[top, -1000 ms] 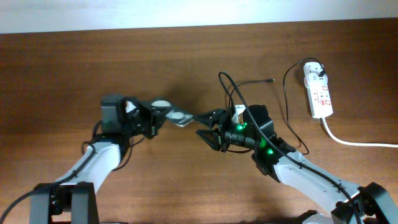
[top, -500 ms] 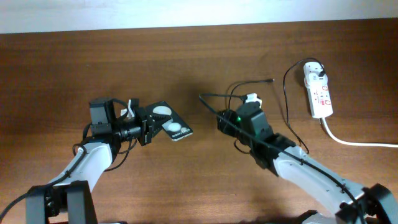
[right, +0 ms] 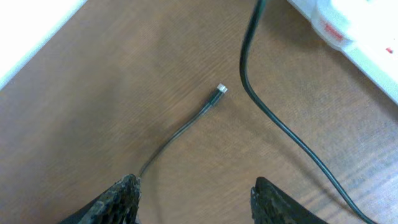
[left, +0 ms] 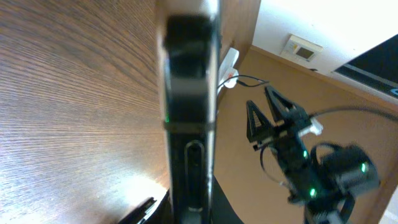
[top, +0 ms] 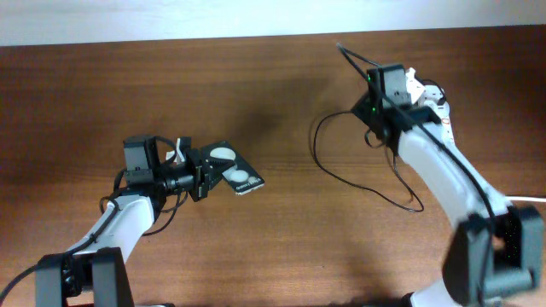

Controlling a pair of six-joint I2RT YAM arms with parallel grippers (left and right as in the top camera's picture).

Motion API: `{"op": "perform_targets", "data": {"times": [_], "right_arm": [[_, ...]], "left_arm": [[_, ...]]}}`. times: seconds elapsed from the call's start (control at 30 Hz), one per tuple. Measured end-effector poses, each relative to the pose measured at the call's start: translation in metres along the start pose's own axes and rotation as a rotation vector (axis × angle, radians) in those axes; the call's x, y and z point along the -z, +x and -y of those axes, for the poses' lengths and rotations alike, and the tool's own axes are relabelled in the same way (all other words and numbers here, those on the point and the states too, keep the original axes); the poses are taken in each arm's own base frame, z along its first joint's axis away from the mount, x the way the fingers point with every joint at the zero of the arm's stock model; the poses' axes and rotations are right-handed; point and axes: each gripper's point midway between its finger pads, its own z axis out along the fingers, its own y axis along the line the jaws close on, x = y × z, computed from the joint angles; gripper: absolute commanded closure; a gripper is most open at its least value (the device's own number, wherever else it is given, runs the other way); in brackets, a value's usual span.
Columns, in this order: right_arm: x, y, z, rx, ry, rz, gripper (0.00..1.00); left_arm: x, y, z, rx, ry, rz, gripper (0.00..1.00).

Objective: Plug charger to phone and switch on socket
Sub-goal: 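Pull the right gripper back and lift it away from the phone, then grasp the black USB-C cable end with the right gripper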

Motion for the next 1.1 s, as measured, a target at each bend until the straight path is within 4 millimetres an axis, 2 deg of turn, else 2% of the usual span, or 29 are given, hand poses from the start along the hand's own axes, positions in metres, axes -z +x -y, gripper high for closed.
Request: {"op": "perform_targets", "data": {"times": [0.1,0.17,0.3,0.33,0.5,0.53,0.6,0.67,0.7,0.77,0.9,0.97,1.0,1.1], "right_arm": [[-0.048,0.007,-0.015,-0.004,0.040,-0.084,0.41],[-0.077,0.017,-0.017,-0.004,0.067,-0.126,0.44],[-0.105,0.036,-0.008,-0.028,0.115,-0.173,0.46],[-0.110,0.037,-0.008,-0.036,0.112,-0.167,0.51],[-0.118,0.029,-0.018,-0.051,0.075,-0.128,0.72],[-0.118,0.028,-0.019,-0.052,0.071,-0.125,0.71],[-0.118,0.027,-0.019,-0.055,0.071,-0.124,0.55],[-0.118,0.028,-0.019,-0.054,0.071,-0.124,0.46],[-0.120,0.028,-0.019,-0.057,0.074,-0.125,0.47],[-0.123,0.031,-0.017,-0.062,0.081,-0.131,0.62],[-0.127,0.031,-0.016,-0.083,0.088,-0.126,0.79],[-0.127,0.032,-0.016,-0.084,0.090,-0.128,0.92],[-0.128,0.033,-0.016,-0.075,0.084,-0.134,0.96],[-0.126,0.046,-0.028,0.018,0.009,-0.214,0.96]], "left_arm": [[0.000,0.000,-0.001,0.003,-0.003,0.002,1.00],[0.000,-0.001,-0.001,0.003,-0.004,0.003,1.00],[0.000,-0.001,-0.001,0.003,-0.004,0.004,1.00],[0.000,-0.001,-0.001,0.003,-0.004,0.004,1.00],[0.000,-0.001,-0.001,0.003,-0.004,0.004,1.00],[0.000,-0.001,-0.001,0.003,-0.004,0.004,1.00],[0.000,-0.001,-0.001,0.003,-0.004,0.004,1.00],[0.000,-0.001,-0.001,0.003,-0.004,0.004,1.00],[0.000,-0.001,-0.001,0.003,-0.004,0.004,1.00],[0.000,-0.001,-0.001,0.003,-0.004,0.004,1.00],[0.000,-0.001,-0.001,0.002,-0.004,0.004,1.00],[0.000,-0.001,-0.001,0.003,-0.004,0.004,1.00],[0.000,-0.001,-0.001,0.003,-0.004,0.004,1.00],[0.000,-0.001,-0.001,0.003,-0.004,0.004,1.00]]}}
